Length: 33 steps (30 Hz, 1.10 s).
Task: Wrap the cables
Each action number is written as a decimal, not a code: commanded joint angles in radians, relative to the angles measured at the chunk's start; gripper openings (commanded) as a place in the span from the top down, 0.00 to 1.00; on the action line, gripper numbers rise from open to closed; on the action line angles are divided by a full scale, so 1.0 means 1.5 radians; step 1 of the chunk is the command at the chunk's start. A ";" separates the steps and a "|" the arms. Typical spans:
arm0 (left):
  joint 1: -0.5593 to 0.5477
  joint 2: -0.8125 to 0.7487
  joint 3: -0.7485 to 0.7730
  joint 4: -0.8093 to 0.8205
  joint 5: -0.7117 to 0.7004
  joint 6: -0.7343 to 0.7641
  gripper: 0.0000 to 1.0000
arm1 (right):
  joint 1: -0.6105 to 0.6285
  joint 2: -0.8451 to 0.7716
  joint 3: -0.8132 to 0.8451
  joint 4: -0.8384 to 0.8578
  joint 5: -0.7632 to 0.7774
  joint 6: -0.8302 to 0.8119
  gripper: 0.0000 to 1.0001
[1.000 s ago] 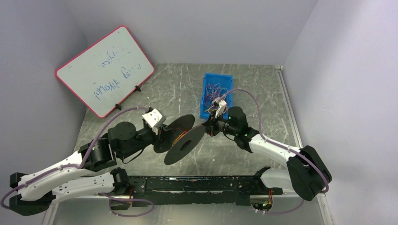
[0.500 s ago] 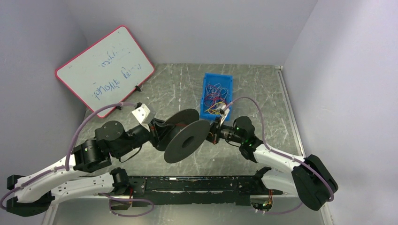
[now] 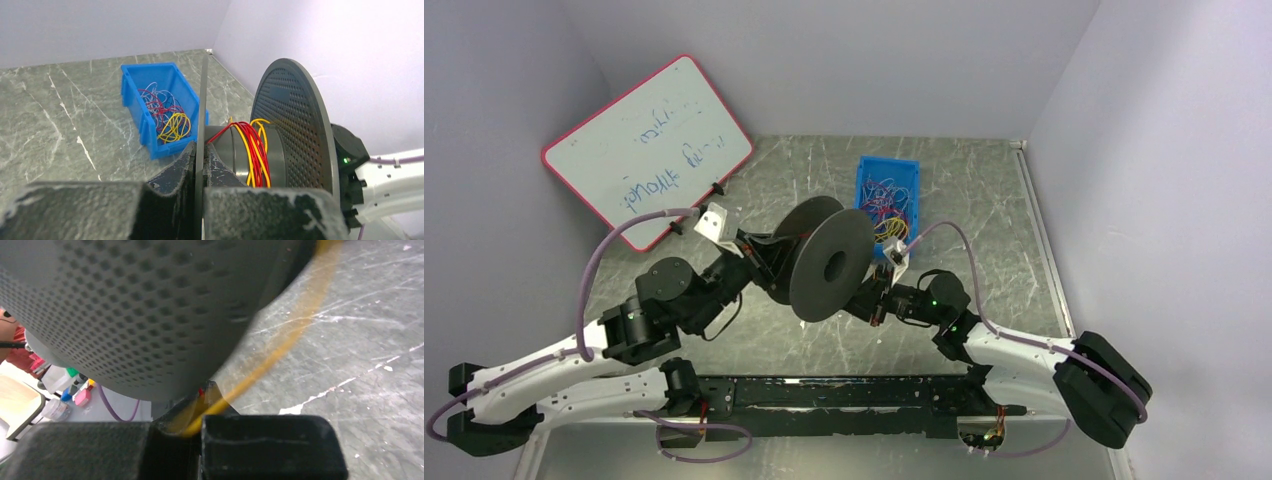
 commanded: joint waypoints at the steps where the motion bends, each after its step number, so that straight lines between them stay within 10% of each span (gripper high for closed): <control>1: -0.002 0.005 0.013 0.202 -0.092 -0.059 0.93 | 0.036 0.006 -0.020 0.044 0.041 0.002 1.00; 33: -0.002 0.151 0.060 0.054 -0.313 -0.317 0.93 | 0.128 -0.036 0.081 0.148 0.151 0.032 1.00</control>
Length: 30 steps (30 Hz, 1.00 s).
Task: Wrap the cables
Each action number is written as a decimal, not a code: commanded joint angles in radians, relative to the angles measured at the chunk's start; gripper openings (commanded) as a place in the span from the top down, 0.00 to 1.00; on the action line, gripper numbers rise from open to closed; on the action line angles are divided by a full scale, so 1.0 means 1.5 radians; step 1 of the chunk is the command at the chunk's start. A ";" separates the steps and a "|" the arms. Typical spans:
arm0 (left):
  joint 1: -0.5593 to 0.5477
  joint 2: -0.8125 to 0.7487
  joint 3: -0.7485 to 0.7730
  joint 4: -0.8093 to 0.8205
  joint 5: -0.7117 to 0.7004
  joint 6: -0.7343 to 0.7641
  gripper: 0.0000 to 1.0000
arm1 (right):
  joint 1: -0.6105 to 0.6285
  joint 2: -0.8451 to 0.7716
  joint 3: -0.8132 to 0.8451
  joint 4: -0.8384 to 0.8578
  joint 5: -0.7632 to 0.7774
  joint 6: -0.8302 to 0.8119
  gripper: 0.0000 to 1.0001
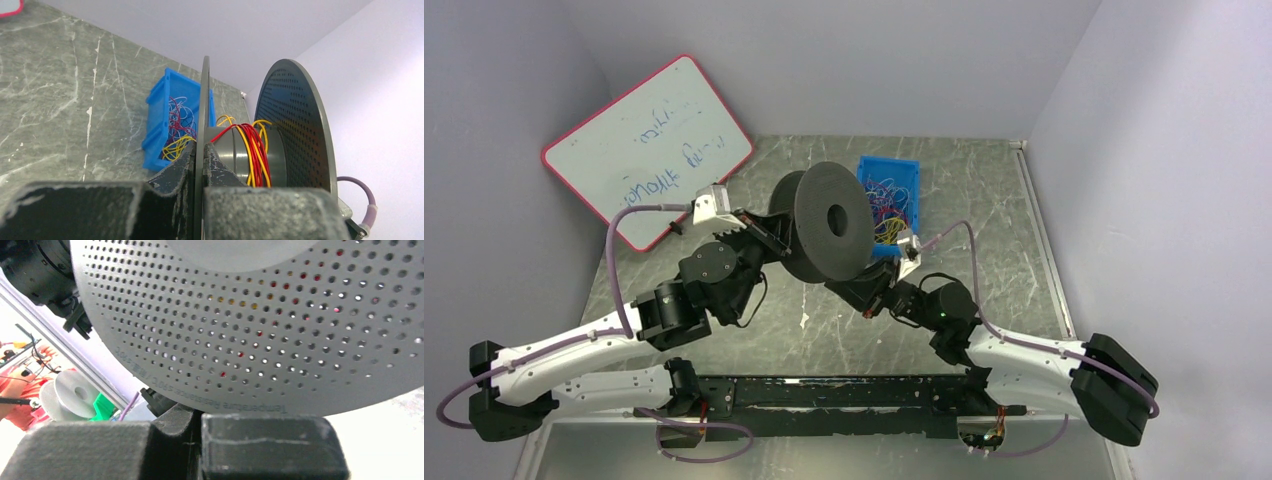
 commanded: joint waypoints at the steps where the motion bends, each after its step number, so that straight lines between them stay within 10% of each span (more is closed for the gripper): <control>1: 0.004 0.025 0.018 0.025 -0.029 -0.047 0.93 | 0.026 0.007 0.063 0.052 -0.045 -0.002 1.00; 30: 0.006 0.108 -0.005 0.025 -0.086 0.059 0.93 | 0.081 0.076 0.137 0.035 0.057 -0.192 1.00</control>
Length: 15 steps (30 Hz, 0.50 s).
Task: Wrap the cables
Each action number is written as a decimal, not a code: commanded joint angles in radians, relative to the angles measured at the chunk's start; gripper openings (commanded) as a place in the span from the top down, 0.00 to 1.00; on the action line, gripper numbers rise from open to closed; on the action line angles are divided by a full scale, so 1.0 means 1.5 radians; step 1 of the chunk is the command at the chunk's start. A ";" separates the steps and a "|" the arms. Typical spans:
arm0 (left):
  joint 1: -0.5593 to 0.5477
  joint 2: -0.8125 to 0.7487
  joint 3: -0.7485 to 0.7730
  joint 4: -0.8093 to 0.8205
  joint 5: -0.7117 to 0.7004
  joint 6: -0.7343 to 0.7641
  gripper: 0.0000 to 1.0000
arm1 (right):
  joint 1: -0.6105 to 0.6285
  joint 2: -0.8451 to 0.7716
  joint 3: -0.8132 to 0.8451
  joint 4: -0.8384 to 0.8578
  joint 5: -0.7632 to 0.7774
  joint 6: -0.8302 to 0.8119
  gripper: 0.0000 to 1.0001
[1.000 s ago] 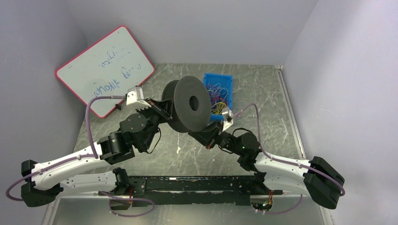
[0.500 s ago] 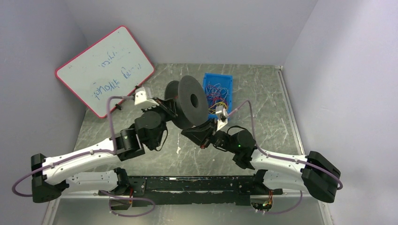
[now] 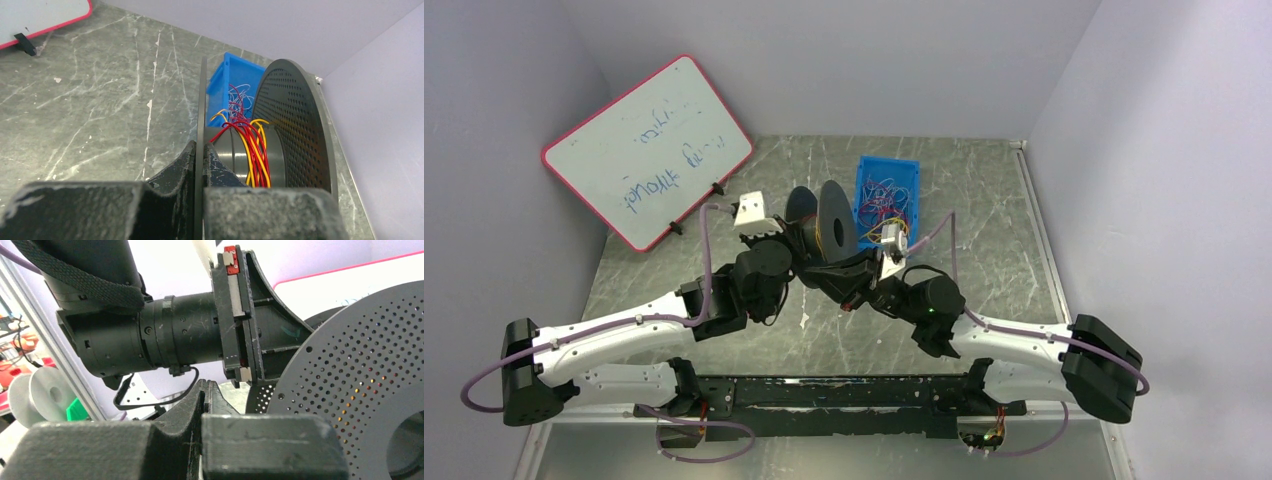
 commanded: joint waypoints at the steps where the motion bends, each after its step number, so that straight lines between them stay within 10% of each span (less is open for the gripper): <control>1: 0.000 -0.009 0.006 0.045 -0.010 0.030 0.93 | 0.005 -0.023 0.013 -0.050 0.024 -0.052 1.00; 15: 0.032 -0.051 0.022 0.031 0.010 0.107 0.93 | 0.004 -0.230 0.004 -0.412 0.017 -0.204 0.81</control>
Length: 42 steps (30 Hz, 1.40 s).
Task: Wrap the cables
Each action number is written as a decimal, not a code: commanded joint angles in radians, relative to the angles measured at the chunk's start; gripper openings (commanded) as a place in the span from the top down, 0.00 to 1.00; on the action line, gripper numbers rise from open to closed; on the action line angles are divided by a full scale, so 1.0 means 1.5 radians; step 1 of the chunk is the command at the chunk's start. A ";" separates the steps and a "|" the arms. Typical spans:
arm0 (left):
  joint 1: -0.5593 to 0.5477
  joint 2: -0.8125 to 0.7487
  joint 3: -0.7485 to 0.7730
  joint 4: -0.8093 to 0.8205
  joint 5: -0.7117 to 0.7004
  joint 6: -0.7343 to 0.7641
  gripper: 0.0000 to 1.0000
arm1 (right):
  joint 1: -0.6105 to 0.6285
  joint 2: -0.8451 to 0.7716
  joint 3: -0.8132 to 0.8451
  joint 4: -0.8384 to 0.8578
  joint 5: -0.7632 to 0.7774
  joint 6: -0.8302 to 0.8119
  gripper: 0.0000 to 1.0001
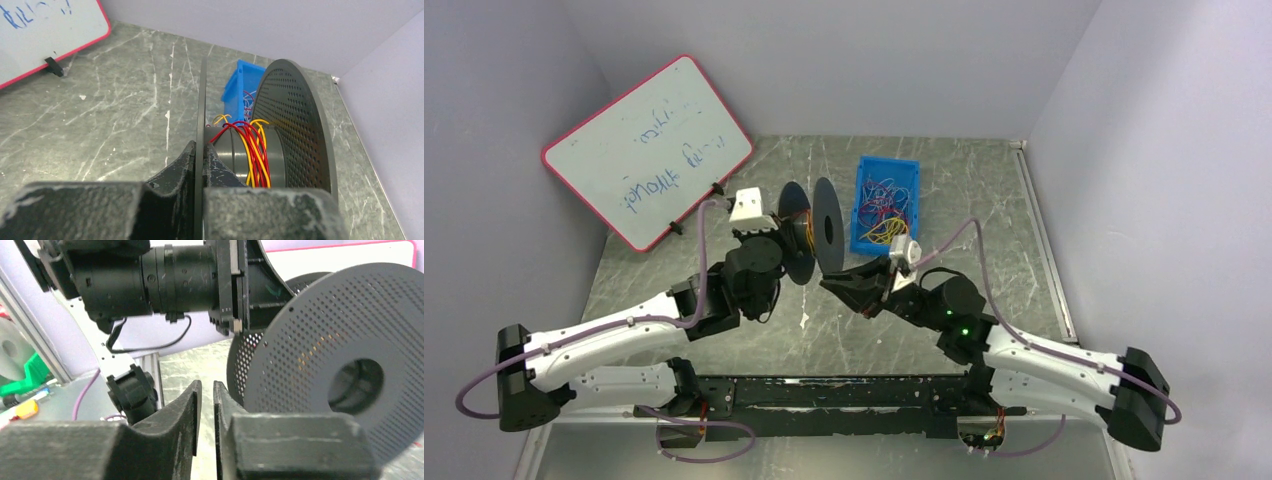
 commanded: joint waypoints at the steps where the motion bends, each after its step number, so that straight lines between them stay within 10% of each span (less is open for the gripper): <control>1: 0.020 -0.040 0.028 0.023 0.014 0.033 0.93 | 0.003 -0.088 0.003 -0.187 0.017 -0.092 0.79; 15: 0.044 -0.126 0.168 -0.183 0.170 0.117 0.93 | 0.001 -0.120 0.022 -0.400 0.268 -0.171 0.63; 42: 0.044 -0.194 0.301 -0.448 0.530 0.170 0.93 | -0.013 -0.034 0.079 -0.333 0.035 -0.294 0.34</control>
